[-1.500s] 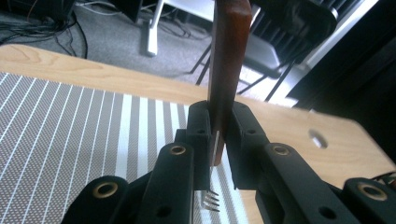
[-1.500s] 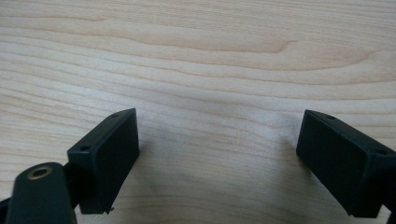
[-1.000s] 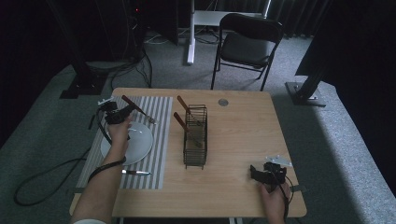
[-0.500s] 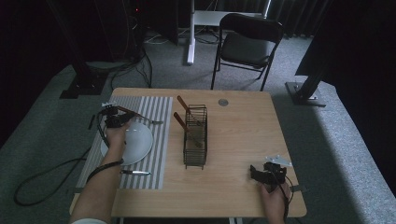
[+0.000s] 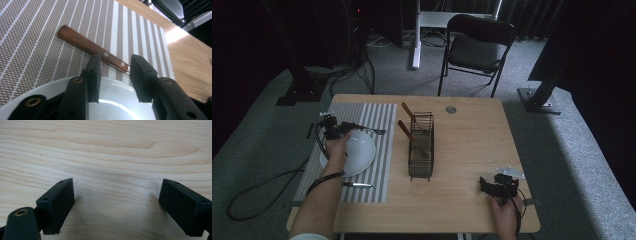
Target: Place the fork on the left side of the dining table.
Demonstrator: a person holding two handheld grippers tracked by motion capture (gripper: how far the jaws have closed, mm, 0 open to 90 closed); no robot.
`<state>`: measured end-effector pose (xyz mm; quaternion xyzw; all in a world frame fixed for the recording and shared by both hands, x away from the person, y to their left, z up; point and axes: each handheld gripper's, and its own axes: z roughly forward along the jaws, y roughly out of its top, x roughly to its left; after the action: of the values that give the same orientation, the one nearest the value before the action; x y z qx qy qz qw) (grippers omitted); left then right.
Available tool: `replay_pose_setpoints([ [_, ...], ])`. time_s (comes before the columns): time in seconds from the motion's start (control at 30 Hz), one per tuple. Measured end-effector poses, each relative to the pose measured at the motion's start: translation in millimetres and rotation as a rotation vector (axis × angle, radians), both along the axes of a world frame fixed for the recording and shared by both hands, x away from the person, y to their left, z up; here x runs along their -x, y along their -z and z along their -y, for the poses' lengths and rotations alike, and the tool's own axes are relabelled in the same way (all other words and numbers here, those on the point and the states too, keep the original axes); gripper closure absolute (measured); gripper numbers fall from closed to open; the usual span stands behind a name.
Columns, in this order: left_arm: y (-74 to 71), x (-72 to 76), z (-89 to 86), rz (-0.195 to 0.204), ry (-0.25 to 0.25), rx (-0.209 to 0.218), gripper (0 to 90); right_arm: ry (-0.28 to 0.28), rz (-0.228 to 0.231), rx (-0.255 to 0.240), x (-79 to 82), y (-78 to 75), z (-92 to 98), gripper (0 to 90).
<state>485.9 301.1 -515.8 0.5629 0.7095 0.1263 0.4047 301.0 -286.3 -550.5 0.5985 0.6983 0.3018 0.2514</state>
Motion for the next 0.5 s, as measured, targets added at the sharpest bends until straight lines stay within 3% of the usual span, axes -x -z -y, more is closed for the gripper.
replay_pose_setpoints([
  [0.13,-2.8,1.1,3.7,0.004,-0.002,-0.049,47.9,0.000,0.000,0.000,0.0,0.0,0.0,12.8],
  [0.2,-4.2,0.5,9.0,-0.007,-0.025,-0.099,38.8,0.000,0.000,0.000,0.0,0.0,0.0,12.8],
  [0.27,-3.9,1.7,14.2,-0.001,0.000,-0.176,30.0,0.000,0.000,0.000,0.0,0.0,0.0,12.8],
  [0.3,-4.6,2.4,15.8,-0.003,0.013,-0.193,28.6,0.001,0.000,0.000,0.0,0.0,0.0,12.8],
  [0.5,-13.2,11.7,17.9,0.028,0.020,-0.186,26.1,0.000,0.000,0.000,0.0,0.0,0.0,12.8],
])
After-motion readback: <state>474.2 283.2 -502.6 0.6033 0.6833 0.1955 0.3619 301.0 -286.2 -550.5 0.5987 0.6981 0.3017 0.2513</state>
